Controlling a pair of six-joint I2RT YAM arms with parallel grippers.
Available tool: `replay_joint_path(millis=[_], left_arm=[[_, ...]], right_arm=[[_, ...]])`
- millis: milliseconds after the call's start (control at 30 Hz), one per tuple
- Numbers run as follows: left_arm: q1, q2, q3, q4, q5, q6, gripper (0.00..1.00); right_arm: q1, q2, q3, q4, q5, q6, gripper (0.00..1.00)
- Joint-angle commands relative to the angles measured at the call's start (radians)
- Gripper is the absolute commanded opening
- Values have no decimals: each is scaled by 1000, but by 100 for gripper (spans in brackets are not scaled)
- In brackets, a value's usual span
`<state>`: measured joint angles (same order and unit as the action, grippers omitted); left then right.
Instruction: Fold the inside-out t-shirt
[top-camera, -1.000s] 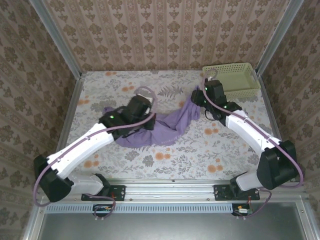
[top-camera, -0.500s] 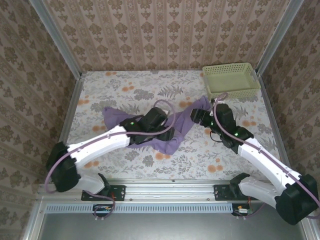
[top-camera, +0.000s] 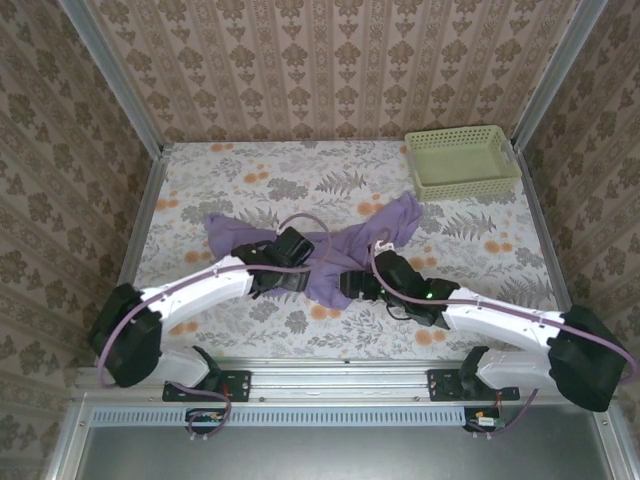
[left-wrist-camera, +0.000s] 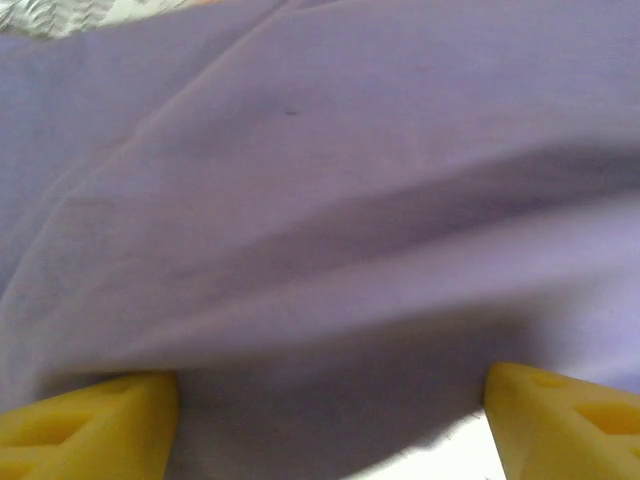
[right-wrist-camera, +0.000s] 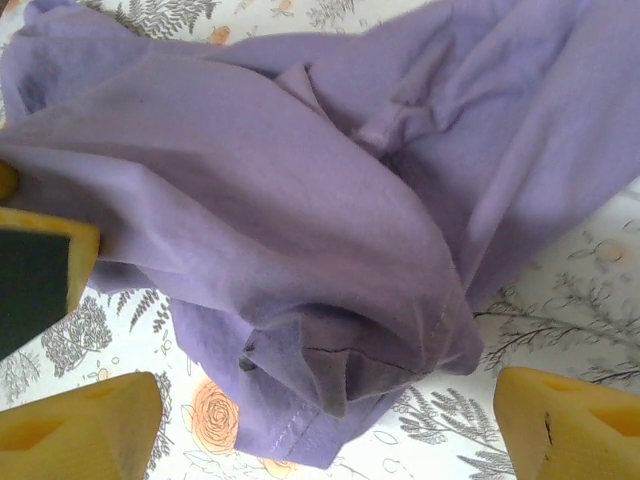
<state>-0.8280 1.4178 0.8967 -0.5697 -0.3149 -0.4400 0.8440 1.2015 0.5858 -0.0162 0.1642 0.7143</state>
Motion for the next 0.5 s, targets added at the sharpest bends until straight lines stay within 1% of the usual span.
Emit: replay_joint_path(millis=[0,100,133,233,333,367,400,467], left_arm=[[43,64,71,5,-32,37,70],[74,105,113,10,-22,48,55],[87,111,121,16,-13,48,47],[135,112,121,64,51,52,30],[179,113,128,84,116,56,10],[185,109,132,87,125,57,5],[187,106,136,89,132,62,1],[188,100,141,88,141,70,0]], right_arm=[[15,62,-46,177,-29,142,88],[30,162,6,182,-41,168,86],[32,198,24,185,-44,172,85],[34,297,59,246,-71,168,79],[33,372,118,244,-77,162,74],[33,392,135,236,-68,155,70],[35,407,151,220,-53,149,67],[34,427,187,166,-12,128,54]])
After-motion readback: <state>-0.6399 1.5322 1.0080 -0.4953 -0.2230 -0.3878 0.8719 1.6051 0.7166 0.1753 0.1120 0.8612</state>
